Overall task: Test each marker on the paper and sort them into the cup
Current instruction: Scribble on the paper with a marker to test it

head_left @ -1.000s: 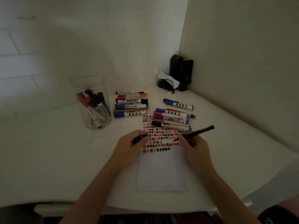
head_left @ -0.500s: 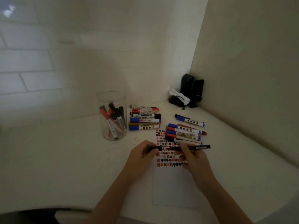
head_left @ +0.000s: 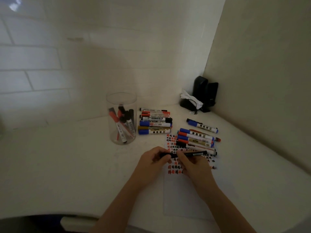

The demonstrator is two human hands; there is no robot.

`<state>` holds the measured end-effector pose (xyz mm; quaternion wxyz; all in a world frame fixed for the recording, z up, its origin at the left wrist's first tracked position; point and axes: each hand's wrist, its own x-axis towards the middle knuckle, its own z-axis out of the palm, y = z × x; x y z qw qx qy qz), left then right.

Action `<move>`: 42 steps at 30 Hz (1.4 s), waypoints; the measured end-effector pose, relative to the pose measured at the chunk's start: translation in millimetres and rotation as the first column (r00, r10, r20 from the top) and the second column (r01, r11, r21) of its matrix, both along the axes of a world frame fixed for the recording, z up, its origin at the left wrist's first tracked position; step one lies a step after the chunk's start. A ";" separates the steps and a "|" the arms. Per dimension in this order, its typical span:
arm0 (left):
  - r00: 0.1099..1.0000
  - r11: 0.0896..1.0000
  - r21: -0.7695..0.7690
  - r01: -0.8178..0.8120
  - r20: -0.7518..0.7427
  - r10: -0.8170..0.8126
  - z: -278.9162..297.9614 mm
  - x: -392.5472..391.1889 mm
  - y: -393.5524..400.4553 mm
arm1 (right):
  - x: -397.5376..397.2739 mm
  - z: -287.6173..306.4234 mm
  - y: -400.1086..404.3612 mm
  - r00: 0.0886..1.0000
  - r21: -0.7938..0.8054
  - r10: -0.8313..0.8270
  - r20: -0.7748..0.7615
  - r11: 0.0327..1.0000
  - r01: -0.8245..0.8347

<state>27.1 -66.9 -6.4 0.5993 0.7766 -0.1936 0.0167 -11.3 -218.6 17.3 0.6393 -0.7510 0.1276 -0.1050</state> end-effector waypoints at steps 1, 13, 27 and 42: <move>1.000 1.000 -0.004 -0.005 0.002 0.005 -0.2 0.4 0.2 | 1.6 -1.1 1.3 1.000 0.017 -0.011 -0.003 1.000 0.011; 0.998 0.993 -0.099 -0.069 -0.011 0.068 0.3 4.4 2.1 | 16.8 4.9 16.8 0.998 0.103 0.034 -0.054 0.994 -0.028; 0.932 0.679 -0.638 -0.363 -0.254 0.259 51.4 -12.6 21.4 | -7.3 36.0 25.7 0.968 0.042 0.251 -0.004 0.967 -0.251; 0.686 0.680 -0.573 -0.457 0.260 0.679 175.5 34.0 102.8 | 29.3 50.7 43.3 0.966 -0.351 0.230 0.119 0.920 -0.176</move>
